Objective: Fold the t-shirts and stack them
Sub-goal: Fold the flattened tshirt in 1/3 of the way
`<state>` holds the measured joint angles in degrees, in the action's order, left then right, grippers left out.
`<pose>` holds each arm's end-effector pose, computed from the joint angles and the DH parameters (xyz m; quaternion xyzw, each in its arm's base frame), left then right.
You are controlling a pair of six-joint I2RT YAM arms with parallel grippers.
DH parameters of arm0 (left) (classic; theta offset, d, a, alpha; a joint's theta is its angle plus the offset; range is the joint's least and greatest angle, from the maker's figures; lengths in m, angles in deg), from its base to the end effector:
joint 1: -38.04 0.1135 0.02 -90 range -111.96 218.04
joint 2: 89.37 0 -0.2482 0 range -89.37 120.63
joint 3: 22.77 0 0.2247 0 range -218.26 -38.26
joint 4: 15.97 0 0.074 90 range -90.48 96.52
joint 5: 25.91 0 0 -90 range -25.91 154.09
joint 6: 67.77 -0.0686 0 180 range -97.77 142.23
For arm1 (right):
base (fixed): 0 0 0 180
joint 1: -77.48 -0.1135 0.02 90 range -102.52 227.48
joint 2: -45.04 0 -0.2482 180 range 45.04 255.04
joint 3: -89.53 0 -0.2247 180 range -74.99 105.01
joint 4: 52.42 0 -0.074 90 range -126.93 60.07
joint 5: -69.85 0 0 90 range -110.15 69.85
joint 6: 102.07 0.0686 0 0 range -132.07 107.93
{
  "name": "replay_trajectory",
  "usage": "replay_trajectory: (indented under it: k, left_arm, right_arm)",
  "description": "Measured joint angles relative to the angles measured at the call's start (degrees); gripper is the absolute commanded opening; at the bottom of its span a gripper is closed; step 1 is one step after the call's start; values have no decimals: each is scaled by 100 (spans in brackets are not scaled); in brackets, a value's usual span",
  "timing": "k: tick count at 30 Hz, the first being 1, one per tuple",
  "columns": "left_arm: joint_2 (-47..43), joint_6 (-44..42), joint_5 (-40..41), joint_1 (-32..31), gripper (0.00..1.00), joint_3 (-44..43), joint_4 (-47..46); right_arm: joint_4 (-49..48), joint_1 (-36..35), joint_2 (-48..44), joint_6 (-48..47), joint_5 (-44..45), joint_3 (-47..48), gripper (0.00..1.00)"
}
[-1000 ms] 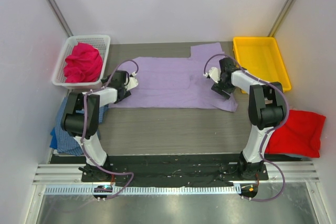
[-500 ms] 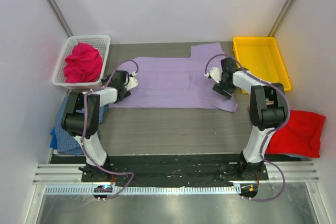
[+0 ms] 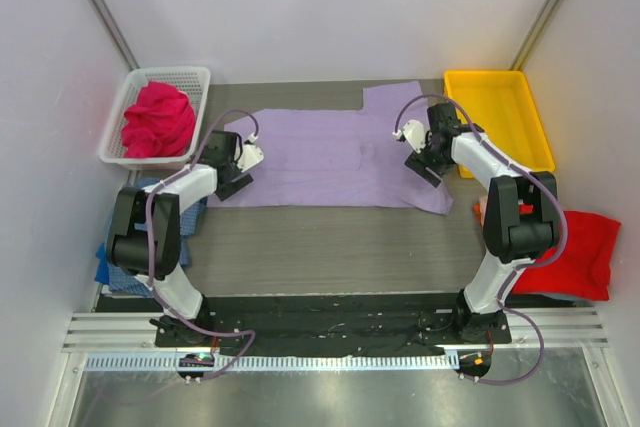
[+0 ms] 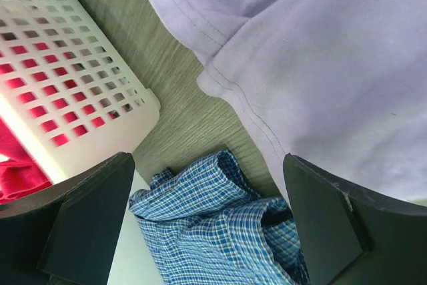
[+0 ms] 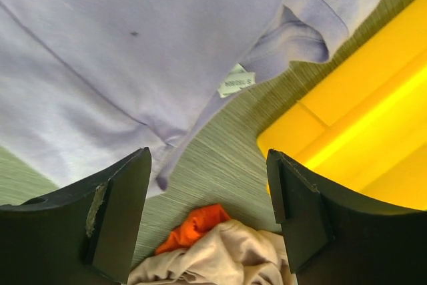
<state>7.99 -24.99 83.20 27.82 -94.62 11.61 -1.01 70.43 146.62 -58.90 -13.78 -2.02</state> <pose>0.3366 -0.0379 0.1519 0.4034 0.8456 0.2484 0.2461 0.3481 0.0354 0.1772 -0.4303 0.8738 -0.1258 0.1885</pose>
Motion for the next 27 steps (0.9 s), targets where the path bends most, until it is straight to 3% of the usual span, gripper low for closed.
replay_trajectory:
  k: [12,20,27]
  left_arm:
    - [-306,627,-848,-109,100,-459,750]
    - [446,754,-946,-188,100,-564,625]
    - [551,752,-846,-225,100,-614,332]
  right_arm:
    - [37,-109,-7,560,-977,-68,77]
    - [-271,-144,420,656,-1056,-76,77]
    - [-339,-225,531,546,-1054,-181,77]
